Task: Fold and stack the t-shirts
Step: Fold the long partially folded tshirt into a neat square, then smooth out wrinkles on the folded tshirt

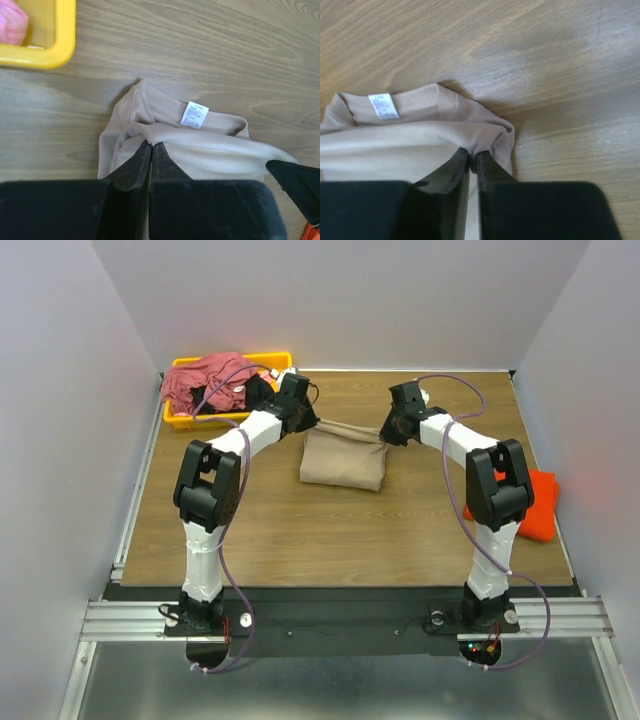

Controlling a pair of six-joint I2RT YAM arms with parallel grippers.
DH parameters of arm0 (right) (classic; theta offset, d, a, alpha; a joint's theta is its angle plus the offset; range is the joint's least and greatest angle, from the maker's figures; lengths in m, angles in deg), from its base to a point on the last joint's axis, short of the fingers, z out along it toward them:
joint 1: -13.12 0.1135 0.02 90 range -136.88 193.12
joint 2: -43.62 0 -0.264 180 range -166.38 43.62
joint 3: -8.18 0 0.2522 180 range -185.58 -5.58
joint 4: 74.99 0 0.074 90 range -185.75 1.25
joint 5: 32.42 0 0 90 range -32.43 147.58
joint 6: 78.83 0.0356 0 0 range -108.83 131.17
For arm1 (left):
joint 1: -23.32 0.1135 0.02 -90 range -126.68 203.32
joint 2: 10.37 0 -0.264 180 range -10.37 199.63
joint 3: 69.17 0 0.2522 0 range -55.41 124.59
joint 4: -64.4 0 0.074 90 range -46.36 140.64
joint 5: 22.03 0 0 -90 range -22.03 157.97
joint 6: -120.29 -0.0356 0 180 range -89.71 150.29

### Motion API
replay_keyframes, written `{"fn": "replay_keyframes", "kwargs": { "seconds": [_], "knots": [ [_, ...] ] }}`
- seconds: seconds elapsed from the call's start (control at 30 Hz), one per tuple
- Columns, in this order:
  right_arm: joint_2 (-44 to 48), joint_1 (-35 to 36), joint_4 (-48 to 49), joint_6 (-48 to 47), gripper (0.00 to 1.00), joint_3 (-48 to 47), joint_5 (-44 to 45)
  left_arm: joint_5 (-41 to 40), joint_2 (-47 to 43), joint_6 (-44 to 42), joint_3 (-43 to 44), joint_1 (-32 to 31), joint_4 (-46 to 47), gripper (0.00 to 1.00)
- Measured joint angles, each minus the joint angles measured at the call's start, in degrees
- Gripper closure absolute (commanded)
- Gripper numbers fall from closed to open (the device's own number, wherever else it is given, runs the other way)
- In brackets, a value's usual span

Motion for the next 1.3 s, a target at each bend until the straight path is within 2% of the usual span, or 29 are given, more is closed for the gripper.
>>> {"fn": "replay_keyframes", "kwargs": {
  "seconds": [0.03,0.1,0.13,0.17,0.23,0.4,0.67,0.83,1.13,1.3],
  "knots": [
    [-0.5,0.0,0.0,0.1,0.54,-0.4,0.0,0.1,0.8,-0.3,0.9,0.1,-0.2,0.74],
    [-1.1,-0.1,-0.2,0.2,0.34,-1.0,0.0,0.4,2.3,-0.7,3.1,0.3,-0.3,0.44],
    [-1.2,-0.1,-0.5,-0.1,0.11,-1.6,-0.1,0.5,2.7,-0.9,3.9,0.6,-0.3,0.3],
    [-1.3,-0.4,-0.5,-0.7,0.0,-2.0,-0.4,0.8,3.2,-1.6,4.7,0.9,-0.5,0.25],
    [-1.3,-0.8,-1.0,-2.2,0.0,-3.6,-1.3,1.9,3.5,-2.6,6.1,1.5,-1.2,0.17],
    [0.0,-1.2,-0.3,-4.5,0.0,-4.8,-4.8,2.9,2.6,-3.3,6.2,2.2,-1.2,0.16],
    [9.8,0.1,3.6,-4.6,0.0,7.9,-20.5,6.9,-12.0,-1.3,-14.4,-0.4,5.3,0.16],
    [10.7,2.4,8.2,-3.6,0.0,14.4,-28.5,10.6,-13.2,0.0,-19.0,-1.3,9.4,0.16],
    [11.0,2.6,14.7,-2.0,0.0,22.5,-31.5,14.8,-11.1,1.7,-27.1,-1.1,15.7,0.16],
    [15.6,2.6,18.1,-1.0,0.0,31.0,-31.5,17.5,-12.4,2.8,-34.9,-0.9,23.3,0.16]
  ]
}}
